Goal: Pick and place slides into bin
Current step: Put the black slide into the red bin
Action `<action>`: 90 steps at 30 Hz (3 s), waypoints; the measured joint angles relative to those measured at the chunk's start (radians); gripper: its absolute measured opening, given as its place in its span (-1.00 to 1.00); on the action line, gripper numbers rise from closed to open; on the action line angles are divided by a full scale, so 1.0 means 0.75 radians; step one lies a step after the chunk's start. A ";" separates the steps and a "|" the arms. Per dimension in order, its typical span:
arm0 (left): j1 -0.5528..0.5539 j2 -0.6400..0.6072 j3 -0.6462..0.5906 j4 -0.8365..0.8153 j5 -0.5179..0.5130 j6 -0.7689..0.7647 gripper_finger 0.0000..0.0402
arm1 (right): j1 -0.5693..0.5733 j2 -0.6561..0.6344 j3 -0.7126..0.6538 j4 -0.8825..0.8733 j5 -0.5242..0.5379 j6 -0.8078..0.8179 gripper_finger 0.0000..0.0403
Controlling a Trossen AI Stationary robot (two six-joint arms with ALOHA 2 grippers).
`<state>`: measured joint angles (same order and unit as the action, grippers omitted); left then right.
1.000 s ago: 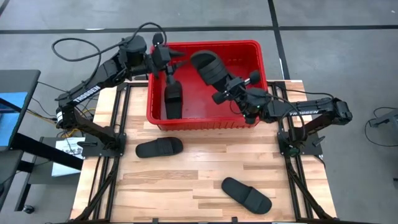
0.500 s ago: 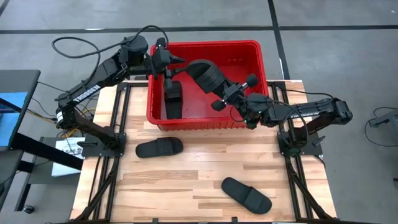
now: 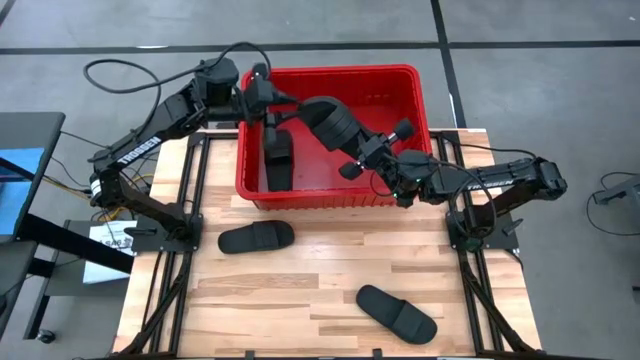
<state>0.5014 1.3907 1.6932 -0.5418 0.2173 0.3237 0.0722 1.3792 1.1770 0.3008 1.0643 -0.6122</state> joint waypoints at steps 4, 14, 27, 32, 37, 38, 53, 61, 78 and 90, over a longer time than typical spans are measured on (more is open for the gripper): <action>-0.002 0.001 0.000 0.050 -0.058 0.037 -0.40 | -0.001 0.000 0.000 0.003 -0.005 0.001 -1.00; -0.008 0.001 -0.001 0.043 -0.092 0.143 -0.40 | 0.000 -0.001 0.000 -0.001 -0.007 -0.017 -1.00; -0.008 0.001 -0.001 -0.037 0.048 0.041 -0.40 | 0.000 -0.001 0.000 0.016 -0.076 -0.141 -1.00; -0.008 0.001 -0.001 -0.038 0.054 0.039 -0.40 | 0.000 -0.001 0.000 0.041 -0.096 -0.142 -1.00; -0.008 0.001 -0.001 -0.037 0.113 0.040 -0.43 | 0.000 -0.001 0.000 0.050 -0.098 -0.141 -1.00; -0.008 0.001 -0.001 -0.038 0.118 0.039 -0.47 | 0.000 -0.001 0.000 0.050 -0.097 -0.141 -1.00; -0.014 0.001 -0.001 -0.020 0.107 0.034 -0.84 | -0.001 -0.002 0.000 0.053 -0.119 -0.137 -0.90; -0.016 0.002 -0.001 -0.019 0.091 0.047 -0.84 | -0.001 -0.002 0.000 0.036 -0.139 -0.137 -0.49; -0.004 0.002 -0.001 -0.094 0.061 0.133 -0.84 | 0.033 -0.001 0.000 -0.178 -0.123 -0.138 -0.13; 0.136 -0.020 -0.001 -0.107 0.013 0.170 -0.84 | 0.106 -0.024 0.000 -0.213 0.118 -0.119 -0.23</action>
<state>0.6033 1.3761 1.6924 -0.6217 0.2272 0.4509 0.1514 1.3609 1.1770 0.1409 1.1531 -0.7015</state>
